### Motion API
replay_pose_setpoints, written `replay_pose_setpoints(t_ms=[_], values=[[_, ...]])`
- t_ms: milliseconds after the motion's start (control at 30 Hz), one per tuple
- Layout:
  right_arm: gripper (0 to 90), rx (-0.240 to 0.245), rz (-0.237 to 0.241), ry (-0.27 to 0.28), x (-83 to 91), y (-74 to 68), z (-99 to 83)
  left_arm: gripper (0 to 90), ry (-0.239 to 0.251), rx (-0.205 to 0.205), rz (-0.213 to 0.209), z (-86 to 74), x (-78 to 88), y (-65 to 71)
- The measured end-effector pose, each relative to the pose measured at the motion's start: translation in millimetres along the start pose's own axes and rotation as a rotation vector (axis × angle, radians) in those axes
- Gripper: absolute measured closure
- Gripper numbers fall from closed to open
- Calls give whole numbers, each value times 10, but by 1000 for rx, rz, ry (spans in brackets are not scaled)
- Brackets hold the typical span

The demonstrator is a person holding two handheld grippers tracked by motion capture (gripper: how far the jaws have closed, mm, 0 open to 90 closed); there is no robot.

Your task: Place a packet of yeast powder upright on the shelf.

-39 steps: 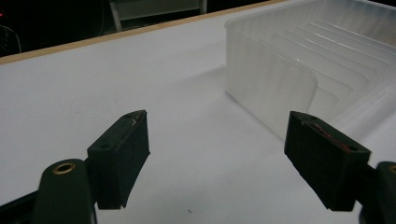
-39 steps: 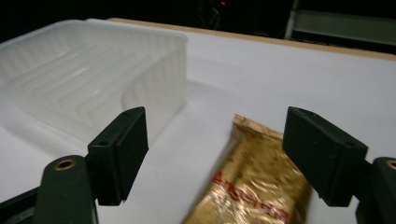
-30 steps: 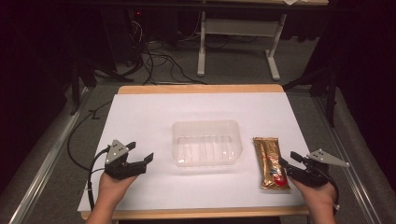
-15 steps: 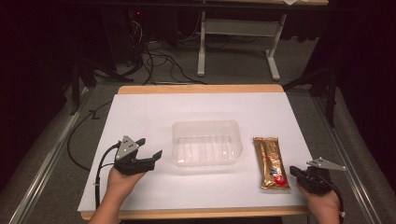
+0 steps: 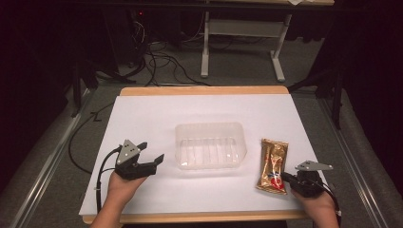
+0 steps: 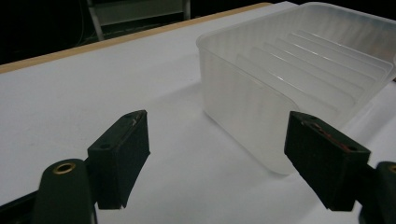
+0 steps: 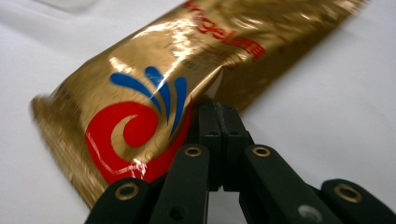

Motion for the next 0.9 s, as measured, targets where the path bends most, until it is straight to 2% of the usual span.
replay_pose_setpoints(t_ms=[133, 267, 400, 567, 600, 700, 767, 900], values=[[900, 58, 51, -5, -13, -148, 35, 227, -6, -3, -3, -3, -13, 5], [900, 86, 75, 1, -21, -238, 59, 227, -5, 0, -3, -4, -9, 8], [900, 45, 88, 81, 76, -210, 104, 226, -1, -3, 5, -3, 17, 7], [900, -84, 47, 187, 114, 2, 223, 226, 2, 5, 29, -38, 105, -37], [900, -104, 26, 204, 98, 49, 264, 226, 1, 5, 41, -52, 138, -49], [900, -114, -66, 251, 17, 187, 417, 226, 9, 20, 60, -96, 253, -76], [900, -119, -112, 255, -57, 264, 514, 232, 4, 25, 72, -143, 327, -92], [900, -125, -148, 194, -292, 451, 674, 233, -9, 43, 100, -219, 427, -119]])
Point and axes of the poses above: each handheld gripper's, and its own axes: x roughly backward along the jaws, z roughly out of its top, y roughly to its right, the point moved 1 cm from there along -x, roughly forward along the jaws, and after that the axes turned 7 degrees about -x, right-handed, at the moved point
